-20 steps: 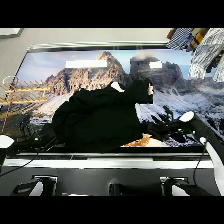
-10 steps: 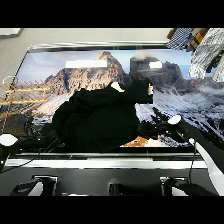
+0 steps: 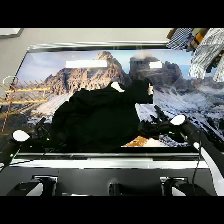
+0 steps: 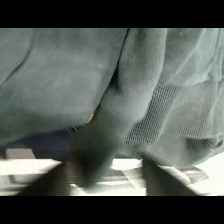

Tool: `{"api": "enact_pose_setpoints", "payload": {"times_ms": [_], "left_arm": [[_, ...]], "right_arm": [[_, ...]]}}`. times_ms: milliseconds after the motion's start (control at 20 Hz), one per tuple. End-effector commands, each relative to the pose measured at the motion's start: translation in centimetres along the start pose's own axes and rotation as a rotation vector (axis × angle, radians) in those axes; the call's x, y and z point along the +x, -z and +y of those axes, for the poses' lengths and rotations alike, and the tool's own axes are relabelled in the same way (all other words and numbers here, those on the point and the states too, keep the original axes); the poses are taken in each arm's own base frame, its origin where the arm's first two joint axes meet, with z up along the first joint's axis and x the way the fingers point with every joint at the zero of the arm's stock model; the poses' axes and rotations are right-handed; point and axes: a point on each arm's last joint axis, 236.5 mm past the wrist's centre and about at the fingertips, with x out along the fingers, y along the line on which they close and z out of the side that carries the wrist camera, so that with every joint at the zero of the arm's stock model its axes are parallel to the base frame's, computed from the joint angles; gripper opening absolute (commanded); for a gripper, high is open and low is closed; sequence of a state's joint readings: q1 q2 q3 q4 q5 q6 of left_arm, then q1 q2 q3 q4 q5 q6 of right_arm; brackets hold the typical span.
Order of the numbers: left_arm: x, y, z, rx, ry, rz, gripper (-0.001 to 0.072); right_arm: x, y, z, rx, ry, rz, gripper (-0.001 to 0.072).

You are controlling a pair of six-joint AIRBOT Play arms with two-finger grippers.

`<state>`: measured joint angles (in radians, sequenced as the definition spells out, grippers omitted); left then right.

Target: Fold the clothes and pants, and hang the long-sleeved shirts on hangers.

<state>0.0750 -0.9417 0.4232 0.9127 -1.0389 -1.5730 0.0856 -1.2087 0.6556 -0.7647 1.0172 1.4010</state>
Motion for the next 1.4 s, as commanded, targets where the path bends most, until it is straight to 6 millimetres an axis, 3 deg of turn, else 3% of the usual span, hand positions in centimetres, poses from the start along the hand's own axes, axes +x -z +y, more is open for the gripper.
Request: {"api": "enact_pose_setpoints", "payload": {"times_ms": [0,100,200,300,350,450,550,650,750,800,950,1100,1250,1350], "left_arm": [[0.6,-1.2,-1.1,0.021,0.019,-0.041,0.003],[-1.4,-3.6,-3.5,0.078,0.05,-0.102,0.0029],[-5.8,-7.6,-8.3,0.169,0.109,-0.229,0.0028],[-12.6,-11.5,-14.6,0.289,0.183,-0.406,0.0028],[-16.6,-12.7,-17.7,0.352,0.217,-0.498,0.0028],[-25.3,-13.4,-23.8,0.478,0.297,-0.686,0.003],[-33.6,-11.8,-28.7,0.591,0.371,-0.857,0.003],[-40.8,-8.4,-32.0,0.691,0.436,-1.007,0.0031],[-45.7,-4.6,-33.6,0.762,0.482,-1.115,0.0031],[-47.6,-2.4,-33.9,0.792,0.502,-1.16,0.0031],[-50.8,3.1,-33.4,0.854,0.52,-1.251,0.0031],[-52.7,7.0,-31.9,0.891,0.485,-1.334,0.0031],[-54.0,7.8,-30.6,0.835,0.468,-1.383,0.0031],[-53.7,6.9,-30.3,0.807,0.453,-1.379,0.0031]], "right_arm": [[-0.5,0.2,1.6,0.003,-0.051,0.001,0.0039],[-2.8,-2.5,3.5,-0.075,-0.05,-0.095,0.0039],[-7.3,-7.0,7.1,-0.196,-0.029,-0.246,0.0038],[-14.1,-11.5,12.4,-0.339,-0.012,-0.435,0.0038],[-18.6,-13.3,15.6,-0.416,-0.006,-0.552,0.0038],[-27.9,-14.6,22.0,-0.552,-0.011,-0.778,0.0038],[-36.7,-12.8,27.7,-0.673,-0.037,-0.983,0.0039],[-44.0,-8.6,31.9,-0.773,-0.078,-1.159,0.0039],[-49.2,-3.5,33.9,-0.835,-0.109,-1.29,0.0039],[-50.9,-1.0,34.2,-0.857,-0.115,-1.335,0.0039],[-53.6,6.0,33.6,-0.906,-0.096,-1.401,0.0039],[-55.4,10.4,32.2,-0.885,-0.081,-1.456,0.0039],[-56.8,11.3,31.7,-0.842,-0.092,-1.506,0.0039],[-56.5,9.7,31.9,-0.82,-0.096,-1.496,0.0039]]}}
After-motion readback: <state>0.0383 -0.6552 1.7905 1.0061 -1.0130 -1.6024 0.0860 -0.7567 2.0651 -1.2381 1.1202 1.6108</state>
